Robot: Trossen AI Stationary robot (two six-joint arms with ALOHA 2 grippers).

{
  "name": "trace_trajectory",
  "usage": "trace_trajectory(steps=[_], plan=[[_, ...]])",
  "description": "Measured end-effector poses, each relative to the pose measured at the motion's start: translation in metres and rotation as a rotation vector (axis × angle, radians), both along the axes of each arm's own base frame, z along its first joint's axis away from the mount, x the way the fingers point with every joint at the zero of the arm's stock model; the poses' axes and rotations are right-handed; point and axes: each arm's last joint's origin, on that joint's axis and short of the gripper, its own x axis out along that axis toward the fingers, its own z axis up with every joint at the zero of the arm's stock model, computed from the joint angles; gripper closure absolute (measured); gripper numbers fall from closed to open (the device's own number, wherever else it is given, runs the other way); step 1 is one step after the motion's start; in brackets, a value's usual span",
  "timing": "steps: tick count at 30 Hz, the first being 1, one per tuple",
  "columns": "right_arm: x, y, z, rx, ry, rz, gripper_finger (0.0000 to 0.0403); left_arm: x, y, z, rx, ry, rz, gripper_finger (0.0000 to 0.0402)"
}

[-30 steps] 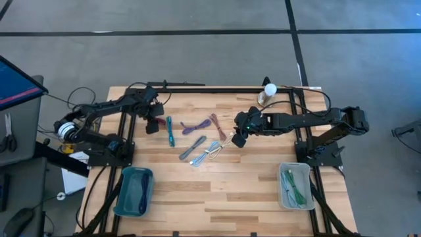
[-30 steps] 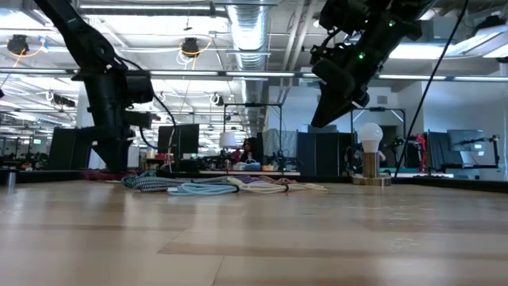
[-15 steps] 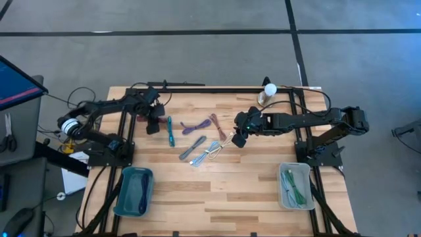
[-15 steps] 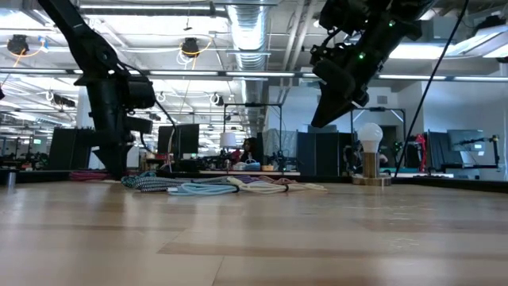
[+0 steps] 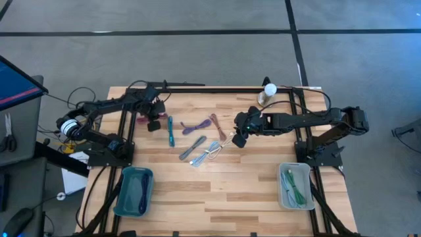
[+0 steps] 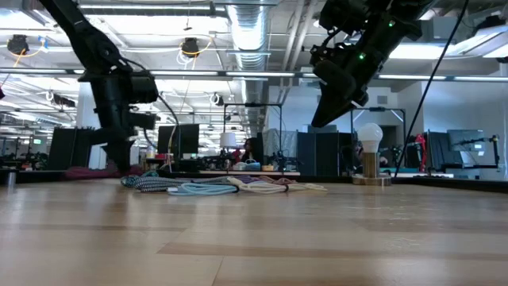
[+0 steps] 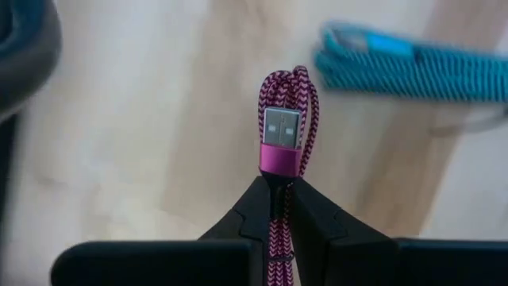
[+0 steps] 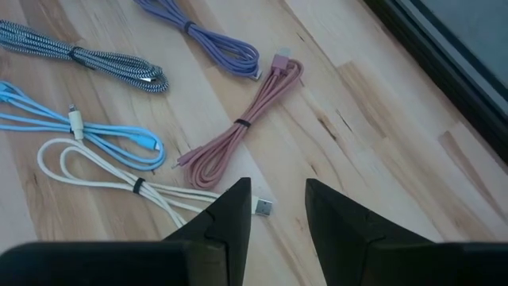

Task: Pick & Place USB Port
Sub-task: Put the pink patterned USB cable into the blue bin

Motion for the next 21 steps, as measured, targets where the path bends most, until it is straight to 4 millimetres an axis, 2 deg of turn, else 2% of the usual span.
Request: trace_trajectory(steps=[5, 11, 18, 21], plan=[[0.0, 0.0, 0.0, -0.003, 0.002, 0.004, 0.029, 0.01, 0.012, 0.032, 0.072, -0.073, 0.017, 0.0377], [0.0, 0.0, 0.0, -0.016, 0.011, 0.02, 0.029, 0.023, 0.019, 0.076, 0.088, -0.205, 0.186, 0.0377], [-0.001, -0.004, 0.0, -0.03, 0.021, 0.021, 0.029, 0.042, 0.005, 0.125, 0.084, -0.293, 0.236, 0.0377], [-0.002, -0.006, 0.0, -0.033, 0.033, 0.02, 0.029, 0.046, -0.007, 0.137, 0.036, -0.291, 0.264, 0.0377]])
